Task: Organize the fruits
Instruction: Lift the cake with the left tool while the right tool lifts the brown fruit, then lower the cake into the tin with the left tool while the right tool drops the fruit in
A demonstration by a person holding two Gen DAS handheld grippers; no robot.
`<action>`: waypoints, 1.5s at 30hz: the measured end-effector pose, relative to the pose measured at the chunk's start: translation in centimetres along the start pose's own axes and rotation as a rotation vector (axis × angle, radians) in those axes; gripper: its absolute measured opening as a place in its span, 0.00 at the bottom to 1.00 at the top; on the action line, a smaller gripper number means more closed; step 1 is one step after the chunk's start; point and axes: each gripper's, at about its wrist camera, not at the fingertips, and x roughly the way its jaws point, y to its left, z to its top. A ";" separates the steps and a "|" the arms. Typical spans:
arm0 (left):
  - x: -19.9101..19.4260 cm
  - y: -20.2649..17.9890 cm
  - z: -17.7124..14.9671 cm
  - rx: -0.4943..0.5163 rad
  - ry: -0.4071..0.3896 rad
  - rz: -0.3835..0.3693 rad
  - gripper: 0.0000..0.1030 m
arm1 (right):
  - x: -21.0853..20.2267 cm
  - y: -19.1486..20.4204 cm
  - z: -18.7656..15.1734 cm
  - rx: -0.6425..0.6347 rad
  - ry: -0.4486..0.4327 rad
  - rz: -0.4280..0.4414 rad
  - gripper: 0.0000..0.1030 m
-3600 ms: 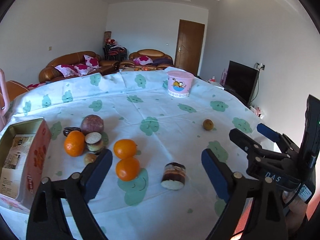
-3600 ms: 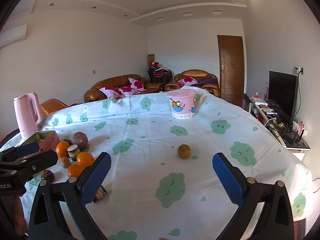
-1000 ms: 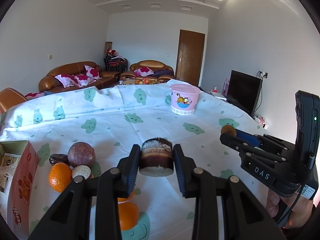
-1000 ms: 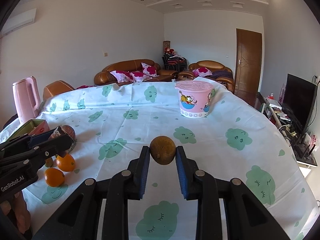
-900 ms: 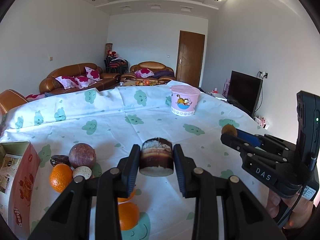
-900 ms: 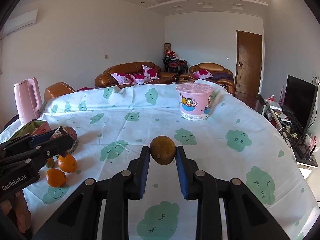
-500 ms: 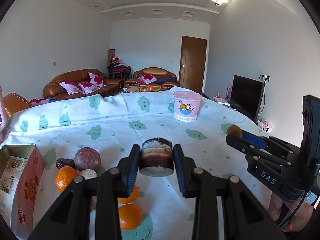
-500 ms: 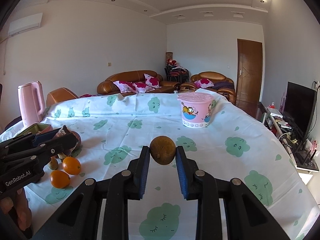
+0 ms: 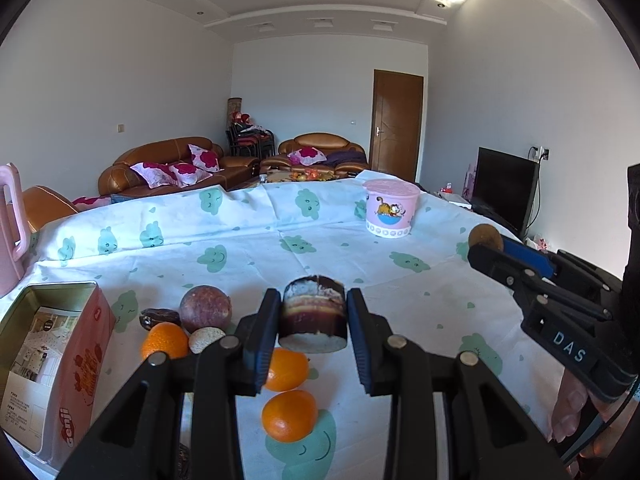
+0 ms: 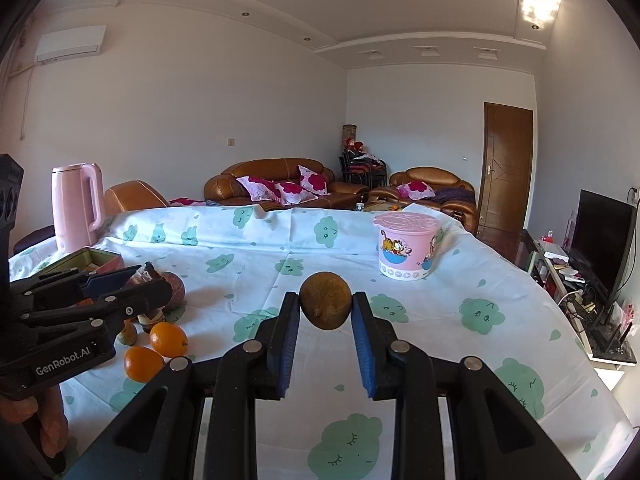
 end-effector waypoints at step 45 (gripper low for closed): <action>-5.0 16.5 -1.0 -0.170 0.022 0.281 0.34 | 5.3 18.7 5.3 -0.167 0.023 0.384 0.28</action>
